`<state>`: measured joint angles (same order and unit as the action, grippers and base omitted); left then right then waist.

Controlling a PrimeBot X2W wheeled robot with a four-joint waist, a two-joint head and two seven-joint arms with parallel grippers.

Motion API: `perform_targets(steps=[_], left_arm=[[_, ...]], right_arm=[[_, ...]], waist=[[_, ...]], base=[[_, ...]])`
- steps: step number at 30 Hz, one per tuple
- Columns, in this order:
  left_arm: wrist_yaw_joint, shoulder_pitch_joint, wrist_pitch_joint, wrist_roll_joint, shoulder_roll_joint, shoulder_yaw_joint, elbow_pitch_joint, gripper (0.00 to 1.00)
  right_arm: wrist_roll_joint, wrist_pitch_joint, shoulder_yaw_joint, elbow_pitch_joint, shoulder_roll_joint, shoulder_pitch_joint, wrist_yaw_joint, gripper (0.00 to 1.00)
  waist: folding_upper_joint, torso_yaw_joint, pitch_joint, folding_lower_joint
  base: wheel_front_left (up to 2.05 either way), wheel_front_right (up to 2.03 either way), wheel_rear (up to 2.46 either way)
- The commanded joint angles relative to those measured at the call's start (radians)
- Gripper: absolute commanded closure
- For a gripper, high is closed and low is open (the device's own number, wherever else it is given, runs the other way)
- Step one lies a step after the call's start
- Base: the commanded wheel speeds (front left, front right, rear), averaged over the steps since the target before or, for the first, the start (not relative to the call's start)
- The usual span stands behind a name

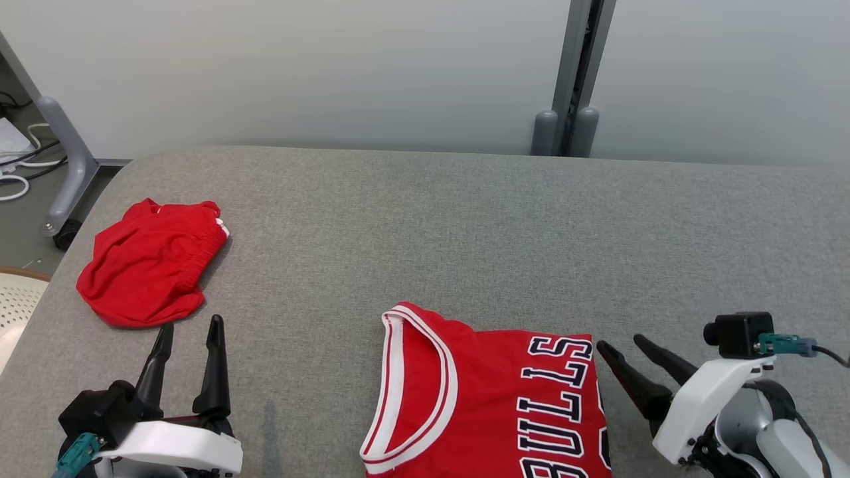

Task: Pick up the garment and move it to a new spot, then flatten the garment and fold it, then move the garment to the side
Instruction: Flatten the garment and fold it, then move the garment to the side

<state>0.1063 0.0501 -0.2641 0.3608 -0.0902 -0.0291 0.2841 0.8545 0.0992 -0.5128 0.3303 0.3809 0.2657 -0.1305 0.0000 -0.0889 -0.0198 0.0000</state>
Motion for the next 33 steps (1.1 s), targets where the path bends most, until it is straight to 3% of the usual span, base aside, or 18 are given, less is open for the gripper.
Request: perform_targets(steps=[1, 14, 23, 31, 33], left_arm=[[0.006, 0.015, 0.0, -0.005, -0.008, 0.0, 0.001, 0.0], [0.008, 0.02, 0.0, -0.005, -0.002, 0.003, 0.009, 0.0], [0.01, 0.023, 0.0, -0.009, 0.0, 0.006, 0.013, 0.0], [0.012, 0.025, 0.0, -0.009, 0.0, 0.007, 0.016, 0.0], [0.013, 0.027, 0.0, -0.01, -0.001, 0.008, 0.017, 0.0]], right_arm=[[-0.015, 0.033, 0.024, 0.004, -0.01, -0.025, -0.001, 0.0], [-0.077, 0.306, 0.147, 0.054, -0.109, -0.104, -0.001, 0.0], [-0.124, 0.369, 0.231, 0.099, -0.177, -0.106, -0.001, 0.0], [-0.054, 0.405, 0.308, 0.149, -0.239, -0.092, -0.001, 0.0], [-0.032, 0.417, 0.319, 0.162, -0.248, -0.086, -0.001, 0.13]], waist=[[0.0, -0.003, 0.0, 0.0], [0.0, -0.024, -0.007, 0.0], [0.0, -0.038, -0.006, 0.0], [0.0, -0.048, -0.015, 0.0], [0.0, -0.049, -0.017, 0.0]], base=[[0.0, 0.0, 0.0], [0.0, 0.0, 0.0], [0.0, 0.0, 0.0], [0.0, 0.0, 0.0], [0.0, 0.0, 0.0]])
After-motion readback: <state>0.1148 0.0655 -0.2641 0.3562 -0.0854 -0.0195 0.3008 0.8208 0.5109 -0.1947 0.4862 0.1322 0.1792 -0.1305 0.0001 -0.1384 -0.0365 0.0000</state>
